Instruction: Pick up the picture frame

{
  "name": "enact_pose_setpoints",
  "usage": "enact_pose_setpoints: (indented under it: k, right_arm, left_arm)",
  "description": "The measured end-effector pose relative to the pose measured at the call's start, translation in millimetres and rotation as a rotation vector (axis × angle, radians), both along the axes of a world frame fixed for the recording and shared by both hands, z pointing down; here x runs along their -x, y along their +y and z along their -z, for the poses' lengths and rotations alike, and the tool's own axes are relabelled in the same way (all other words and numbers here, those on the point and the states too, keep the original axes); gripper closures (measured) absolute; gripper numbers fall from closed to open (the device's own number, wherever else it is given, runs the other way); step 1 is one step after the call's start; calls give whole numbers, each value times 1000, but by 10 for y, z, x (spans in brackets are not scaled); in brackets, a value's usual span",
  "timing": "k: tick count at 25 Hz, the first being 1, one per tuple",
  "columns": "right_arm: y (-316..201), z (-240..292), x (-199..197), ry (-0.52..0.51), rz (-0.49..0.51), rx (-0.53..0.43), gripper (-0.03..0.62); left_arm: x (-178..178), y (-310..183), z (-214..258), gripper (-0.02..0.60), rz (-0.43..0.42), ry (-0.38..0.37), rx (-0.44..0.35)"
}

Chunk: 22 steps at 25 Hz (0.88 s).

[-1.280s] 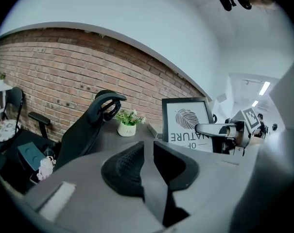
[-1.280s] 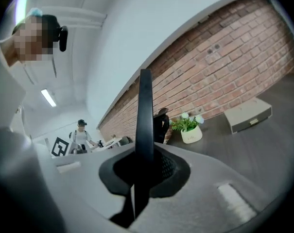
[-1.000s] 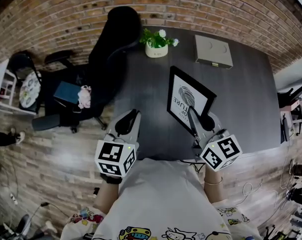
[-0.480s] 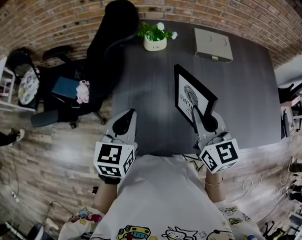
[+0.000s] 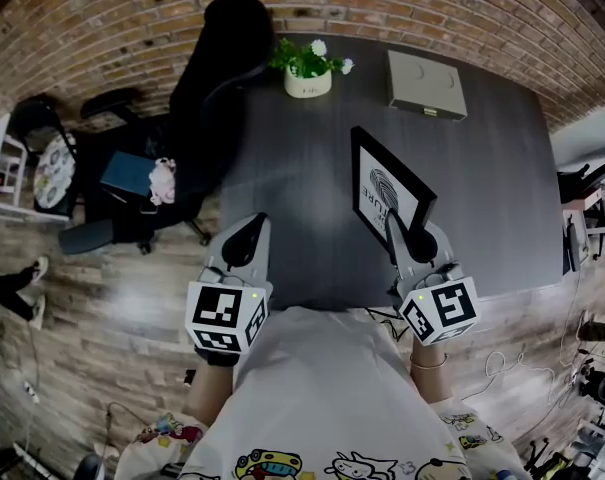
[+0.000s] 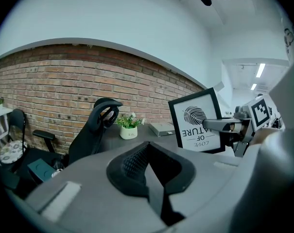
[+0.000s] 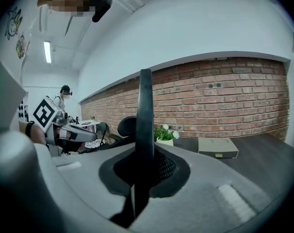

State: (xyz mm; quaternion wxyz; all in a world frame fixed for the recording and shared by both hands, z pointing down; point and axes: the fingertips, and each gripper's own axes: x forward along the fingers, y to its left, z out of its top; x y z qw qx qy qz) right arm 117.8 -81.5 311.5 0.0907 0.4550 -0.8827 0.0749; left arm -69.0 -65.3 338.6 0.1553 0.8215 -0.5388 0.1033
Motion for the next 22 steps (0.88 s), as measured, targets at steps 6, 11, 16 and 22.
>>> enact_pose_setpoints:
  k: [6,11,16,22]
  right_arm:
    - [-31,5,2,8,0,10,581]
    - [-46,-16,2,2,-4,14,580]
    - [-53,-36,-4,-2,-8,19,580]
    - [-54,-49,0,-3,-14,30,580]
  left_arm:
    - [24,-59,53,566,13,2,-7]
    - [41,-82,50,566,17,3,-5]
    - [46,-86,25,566,15,3,1]
    - [55,-94,21,566,11,2,6]
